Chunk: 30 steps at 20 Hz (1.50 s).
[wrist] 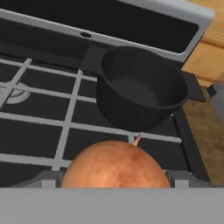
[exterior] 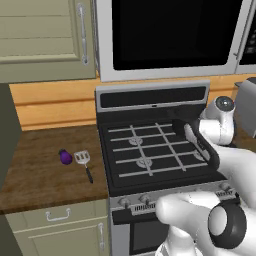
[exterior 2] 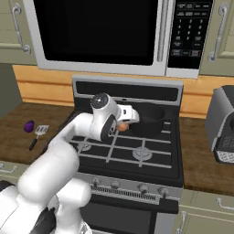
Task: Put the onion and eggplant in the pot. Retrieve the spatula and lightly stir the vegetables in the pot.
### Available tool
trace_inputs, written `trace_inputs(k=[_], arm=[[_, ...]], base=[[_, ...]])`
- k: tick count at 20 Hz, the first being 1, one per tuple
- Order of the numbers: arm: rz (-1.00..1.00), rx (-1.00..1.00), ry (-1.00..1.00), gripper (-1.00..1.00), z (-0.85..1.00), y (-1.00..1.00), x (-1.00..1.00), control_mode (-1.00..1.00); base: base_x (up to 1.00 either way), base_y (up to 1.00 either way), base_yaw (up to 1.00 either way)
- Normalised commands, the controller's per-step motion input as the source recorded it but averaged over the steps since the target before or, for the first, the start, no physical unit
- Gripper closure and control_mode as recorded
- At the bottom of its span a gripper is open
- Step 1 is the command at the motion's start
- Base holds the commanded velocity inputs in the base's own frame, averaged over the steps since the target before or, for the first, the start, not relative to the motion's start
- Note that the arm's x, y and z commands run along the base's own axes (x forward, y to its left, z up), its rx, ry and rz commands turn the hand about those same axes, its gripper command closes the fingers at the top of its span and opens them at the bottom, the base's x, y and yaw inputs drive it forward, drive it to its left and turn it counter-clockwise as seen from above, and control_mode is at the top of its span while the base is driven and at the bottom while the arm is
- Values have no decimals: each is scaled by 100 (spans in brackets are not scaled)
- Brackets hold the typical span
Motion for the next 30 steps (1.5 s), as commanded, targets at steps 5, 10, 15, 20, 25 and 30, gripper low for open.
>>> trace_inputs(k=[5,10,15,20,25,30], arm=[[-7,7,3,100,19,-4,66,-100],[0,1,0,100,-24,-9,36,-100],[0,1,0,100,-32,-36,57,-100],[0,3,0,100,-25,-41,58,-100],[0,0,0,100,-22,-38,54,-100],[0,0,0,100,-32,-9,51,-100]], base=[[0,0,0],[0,0,0],[0,0,0],[0,0,0],[0,0,0],[0,0,0]])
